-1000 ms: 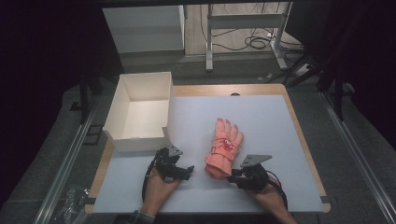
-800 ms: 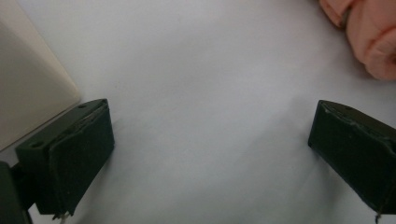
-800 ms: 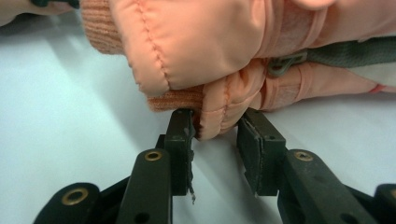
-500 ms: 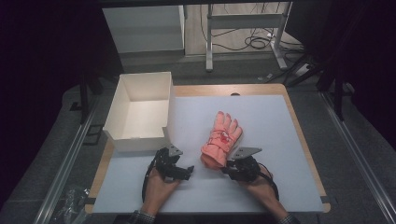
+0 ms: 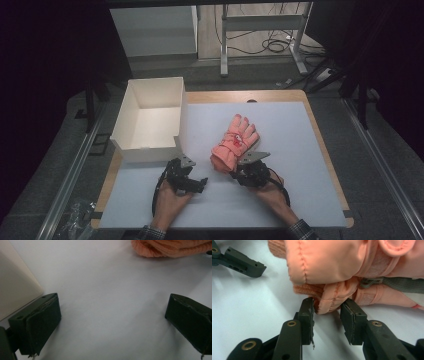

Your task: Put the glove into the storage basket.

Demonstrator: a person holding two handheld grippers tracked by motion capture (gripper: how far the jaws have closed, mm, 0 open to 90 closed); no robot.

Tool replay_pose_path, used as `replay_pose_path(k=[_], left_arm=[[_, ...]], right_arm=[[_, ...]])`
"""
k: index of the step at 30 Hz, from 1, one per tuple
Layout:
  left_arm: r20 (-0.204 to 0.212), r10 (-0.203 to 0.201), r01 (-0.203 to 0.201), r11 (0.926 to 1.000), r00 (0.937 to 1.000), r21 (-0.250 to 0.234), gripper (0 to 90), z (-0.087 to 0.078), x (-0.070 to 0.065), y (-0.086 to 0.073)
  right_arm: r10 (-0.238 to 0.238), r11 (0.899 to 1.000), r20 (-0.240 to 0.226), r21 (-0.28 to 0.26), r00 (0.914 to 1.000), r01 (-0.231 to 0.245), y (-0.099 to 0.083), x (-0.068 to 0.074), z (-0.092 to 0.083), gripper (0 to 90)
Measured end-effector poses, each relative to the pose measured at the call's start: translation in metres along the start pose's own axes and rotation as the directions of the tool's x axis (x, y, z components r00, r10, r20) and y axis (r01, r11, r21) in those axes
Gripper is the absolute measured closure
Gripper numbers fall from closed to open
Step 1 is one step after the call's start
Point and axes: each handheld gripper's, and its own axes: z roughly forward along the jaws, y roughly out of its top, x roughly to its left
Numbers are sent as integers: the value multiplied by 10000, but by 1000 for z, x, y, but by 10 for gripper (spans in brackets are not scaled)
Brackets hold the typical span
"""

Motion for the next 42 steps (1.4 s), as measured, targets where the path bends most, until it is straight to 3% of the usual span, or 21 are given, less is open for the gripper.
replay_pose_path(k=[10,17,27,39,42], left_arm=[[-14,28,-28,10000,10000,19,4,0,0,0],[12,19,-19,10000,10000,74,4,0,0,1],[49,-6,6,10000,10000,44,3,0,1,1],[104,11,-11,10000,9999,67,0,0,1,1],[195,134,-135,9999,9997,50,1,0,2,1]], right_arm=[[-216,9996,-99,-159,9997,214,-4,-1,-14,536],[-198,9998,225,-91,9996,200,-12,-10,-29,477],[261,9996,637,-90,9976,-256,-31,-27,-49,364],[1078,9941,1998,-337,9739,-1031,-60,-57,-72,211],[1123,9935,2231,-89,9683,-1132,-65,-61,-72,187]])
